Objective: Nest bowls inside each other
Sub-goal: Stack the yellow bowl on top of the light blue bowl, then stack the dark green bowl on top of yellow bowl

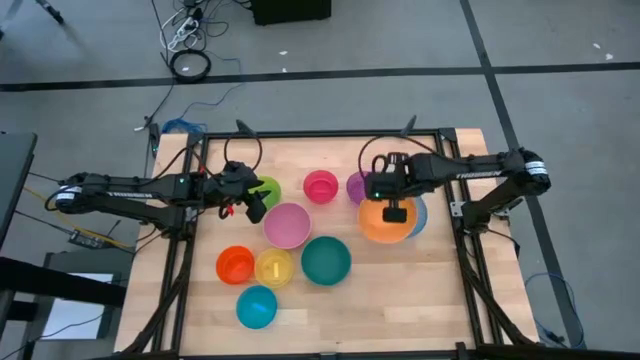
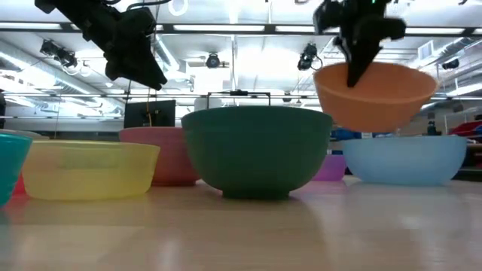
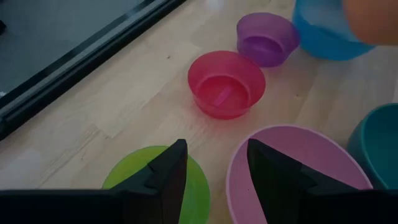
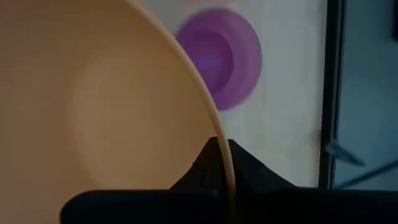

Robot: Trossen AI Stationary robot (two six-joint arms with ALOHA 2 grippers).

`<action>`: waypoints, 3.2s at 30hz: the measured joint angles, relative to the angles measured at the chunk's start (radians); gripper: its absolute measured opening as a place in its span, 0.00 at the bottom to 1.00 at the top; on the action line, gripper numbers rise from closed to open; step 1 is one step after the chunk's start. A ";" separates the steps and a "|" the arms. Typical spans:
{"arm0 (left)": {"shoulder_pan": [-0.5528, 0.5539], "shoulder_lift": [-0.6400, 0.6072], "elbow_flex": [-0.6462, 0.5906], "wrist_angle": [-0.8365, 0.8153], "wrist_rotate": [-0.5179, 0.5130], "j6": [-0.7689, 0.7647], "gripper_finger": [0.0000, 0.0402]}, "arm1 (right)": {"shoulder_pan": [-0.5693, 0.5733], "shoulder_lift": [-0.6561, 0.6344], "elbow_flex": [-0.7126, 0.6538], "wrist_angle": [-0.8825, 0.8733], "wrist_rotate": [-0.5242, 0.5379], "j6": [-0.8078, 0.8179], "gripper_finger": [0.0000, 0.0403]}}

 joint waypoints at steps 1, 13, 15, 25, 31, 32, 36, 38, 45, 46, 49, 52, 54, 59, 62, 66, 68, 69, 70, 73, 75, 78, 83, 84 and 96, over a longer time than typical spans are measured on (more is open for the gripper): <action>0.000 0.000 0.000 -0.001 0.000 0.000 0.44 | -0.023 0.000 -0.013 0.000 -0.008 0.002 0.00; 0.000 0.000 0.000 -0.003 0.000 0.000 0.44 | -0.189 0.000 -0.248 0.182 -0.232 0.068 0.08; 0.000 0.000 0.000 -0.007 0.000 -0.001 0.44 | -0.194 0.000 -0.262 0.194 -0.253 0.091 0.14; 0.000 0.000 0.000 -0.010 0.000 -0.004 0.44 | -0.180 -0.110 -0.261 0.208 -0.186 0.176 0.41; 0.000 0.000 0.000 -0.007 0.000 -0.004 0.44 | -0.147 -0.243 -0.260 0.362 -0.140 0.235 0.42; 0.000 0.000 0.000 -0.006 0.000 -0.004 0.44 | -0.138 -0.259 -0.260 0.411 -0.142 0.233 0.42; 0.000 0.000 0.000 -0.006 0.000 -0.004 0.44 | -0.097 -0.298 -0.260 0.610 -0.142 0.201 0.41; 0.000 0.000 0.000 -0.007 0.000 -0.004 0.44 | -0.080 -0.302 -0.259 0.701 -0.144 0.183 0.41; 0.000 0.000 0.000 -0.010 0.013 0.011 0.44 | -0.017 -0.287 -0.259 0.918 -0.155 0.115 0.41; 0.000 0.000 0.000 -0.010 0.020 0.020 0.44 | -0.008 -0.284 -0.259 0.943 -0.156 0.112 0.41; 0.000 0.000 0.000 -0.011 0.039 0.025 0.44 | 0.021 -0.270 -0.259 0.976 -0.155 0.100 0.40; 0.000 0.000 0.000 -0.015 0.047 0.028 0.44 | 0.039 -0.250 -0.259 0.977 -0.156 0.104 0.40; 0.000 0.000 0.000 -0.015 0.049 0.028 0.44 | 0.050 -0.232 -0.259 0.975 -0.156 0.125 0.40; 0.000 0.000 0.000 -0.018 0.050 0.028 0.44 | 0.063 -0.119 -0.258 0.921 -0.272 0.281 0.40; 0.000 0.000 0.000 -0.014 0.050 0.028 0.44 | 0.074 -0.007 -0.258 0.905 -0.331 0.332 0.43; 0.000 0.000 0.000 -0.012 0.049 0.028 0.44 | 0.089 0.103 -0.258 0.927 -0.364 0.364 0.48; 0.000 0.000 0.000 -0.014 0.049 0.027 0.44 | 0.089 0.136 -0.258 0.933 -0.406 0.377 0.51; 0.000 0.000 -0.001 -0.013 0.050 0.027 0.44 | 0.089 0.149 -0.258 0.933 -0.423 0.387 0.52; 0.000 0.000 -0.001 -0.014 0.050 0.027 0.44 | 0.089 0.161 -0.258 0.933 -0.437 0.393 0.53; 0.000 0.000 -0.001 -0.014 0.050 0.027 0.44 | 0.089 0.190 -0.258 0.931 -0.461 0.402 0.55; 0.000 0.000 -0.001 -0.014 0.050 0.027 0.44 | 0.093 0.199 -0.258 0.930 -0.473 0.409 0.56; 0.000 0.000 -0.001 -0.013 0.050 0.027 0.44 | 0.097 0.212 -0.258 0.934 -0.475 0.414 0.55; 0.000 0.000 -0.001 -0.013 0.050 0.026 0.44 | 0.102 0.232 -0.259 0.907 -0.463 0.415 0.53; 0.000 0.000 -0.001 -0.013 0.050 0.026 0.44 | 0.102 0.239 -0.260 0.910 -0.463 0.416 0.53; 0.000 0.000 -0.001 -0.008 0.050 0.026 0.44 | 0.102 0.280 -0.260 0.914 -0.457 0.411 0.41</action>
